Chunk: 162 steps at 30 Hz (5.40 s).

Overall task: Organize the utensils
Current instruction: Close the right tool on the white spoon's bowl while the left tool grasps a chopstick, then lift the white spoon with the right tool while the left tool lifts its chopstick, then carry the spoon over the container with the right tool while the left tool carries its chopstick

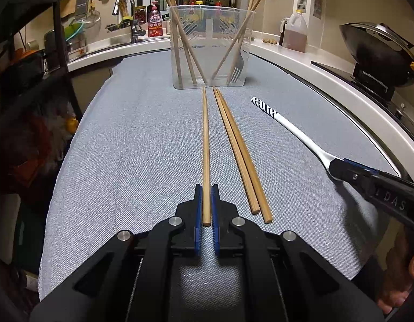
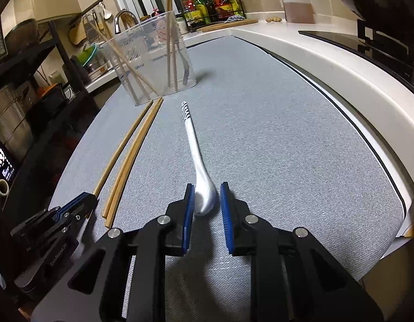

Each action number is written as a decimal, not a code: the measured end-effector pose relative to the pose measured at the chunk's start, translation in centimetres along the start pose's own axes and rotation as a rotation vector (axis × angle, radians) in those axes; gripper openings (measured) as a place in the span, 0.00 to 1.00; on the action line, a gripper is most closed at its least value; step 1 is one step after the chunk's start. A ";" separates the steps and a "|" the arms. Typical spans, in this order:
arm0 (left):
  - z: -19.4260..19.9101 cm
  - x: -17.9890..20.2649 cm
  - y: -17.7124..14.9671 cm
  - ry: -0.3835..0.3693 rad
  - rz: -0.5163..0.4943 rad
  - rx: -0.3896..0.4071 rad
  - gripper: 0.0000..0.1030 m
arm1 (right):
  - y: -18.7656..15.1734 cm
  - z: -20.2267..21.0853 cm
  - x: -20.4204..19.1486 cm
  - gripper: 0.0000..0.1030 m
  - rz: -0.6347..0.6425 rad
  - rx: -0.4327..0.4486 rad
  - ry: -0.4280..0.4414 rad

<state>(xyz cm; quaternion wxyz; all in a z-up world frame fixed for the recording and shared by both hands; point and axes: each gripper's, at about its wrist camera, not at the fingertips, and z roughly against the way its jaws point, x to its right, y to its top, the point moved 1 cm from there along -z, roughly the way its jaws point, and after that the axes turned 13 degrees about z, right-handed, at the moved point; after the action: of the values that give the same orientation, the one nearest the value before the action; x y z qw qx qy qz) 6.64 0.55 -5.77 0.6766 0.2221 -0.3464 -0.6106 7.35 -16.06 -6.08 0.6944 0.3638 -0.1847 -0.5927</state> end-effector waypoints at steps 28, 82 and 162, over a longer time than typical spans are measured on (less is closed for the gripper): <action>0.0 0.6 -0.3 0.024 -0.008 0.048 0.06 | -0.7 0.5 -0.3 0.12 0.110 0.025 -0.186; 5.7 1.6 1.0 -0.017 -0.033 0.200 0.06 | 2.1 6.3 0.5 0.11 0.123 0.152 -0.204; -2.1 2.7 29.4 -0.065 0.040 0.139 0.21 | 29.4 -2.1 -2.2 0.19 0.331 0.216 -0.079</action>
<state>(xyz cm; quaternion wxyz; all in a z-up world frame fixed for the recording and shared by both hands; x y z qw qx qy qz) 28.04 2.22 14.62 0.6599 0.2419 -0.4140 -0.5784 28.53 -12.40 14.22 0.7316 0.3774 -0.3315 -0.4609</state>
